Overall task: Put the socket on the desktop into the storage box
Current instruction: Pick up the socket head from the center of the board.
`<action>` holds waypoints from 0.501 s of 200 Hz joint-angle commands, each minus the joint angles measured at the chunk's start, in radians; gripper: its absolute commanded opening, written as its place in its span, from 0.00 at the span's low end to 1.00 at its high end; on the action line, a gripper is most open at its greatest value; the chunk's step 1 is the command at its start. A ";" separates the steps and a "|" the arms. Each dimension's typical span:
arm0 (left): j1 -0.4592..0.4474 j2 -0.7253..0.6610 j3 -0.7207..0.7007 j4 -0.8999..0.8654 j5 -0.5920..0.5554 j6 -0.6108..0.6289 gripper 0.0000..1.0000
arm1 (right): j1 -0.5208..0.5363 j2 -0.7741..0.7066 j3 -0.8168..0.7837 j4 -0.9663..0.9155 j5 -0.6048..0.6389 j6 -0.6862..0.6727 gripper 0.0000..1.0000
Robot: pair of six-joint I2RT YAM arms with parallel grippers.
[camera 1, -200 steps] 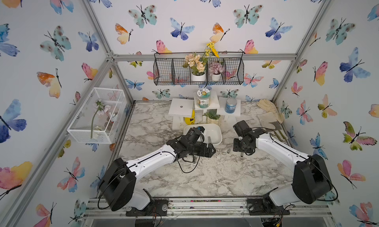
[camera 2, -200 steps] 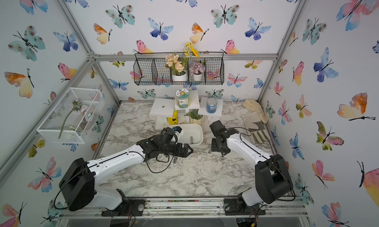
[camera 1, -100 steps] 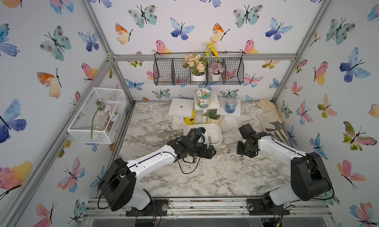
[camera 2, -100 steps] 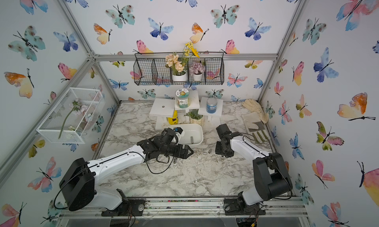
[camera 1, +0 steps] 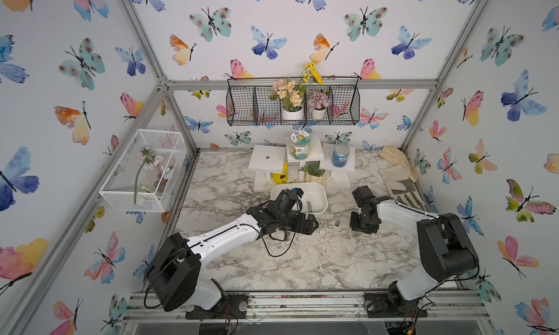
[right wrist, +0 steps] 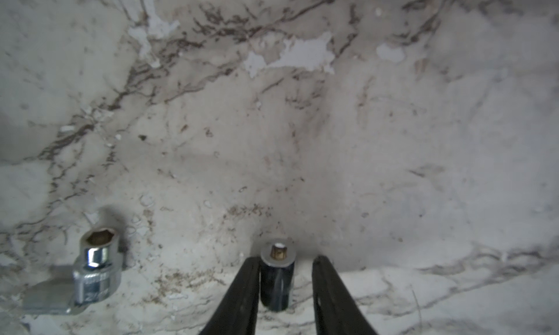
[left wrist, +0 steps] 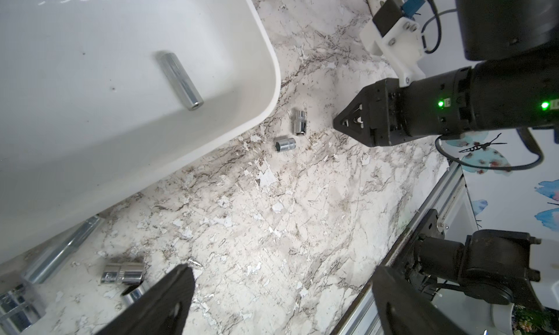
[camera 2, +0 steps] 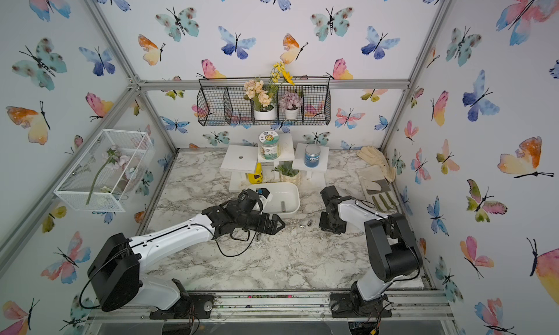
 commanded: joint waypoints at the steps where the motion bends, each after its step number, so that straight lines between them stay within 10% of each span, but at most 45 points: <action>1: -0.004 0.005 0.011 -0.026 -0.022 0.013 0.97 | -0.007 0.025 -0.003 0.019 -0.016 -0.015 0.29; 100: 0.020 -0.027 0.006 -0.034 -0.067 0.001 0.97 | -0.005 -0.059 0.144 -0.094 -0.038 -0.044 0.18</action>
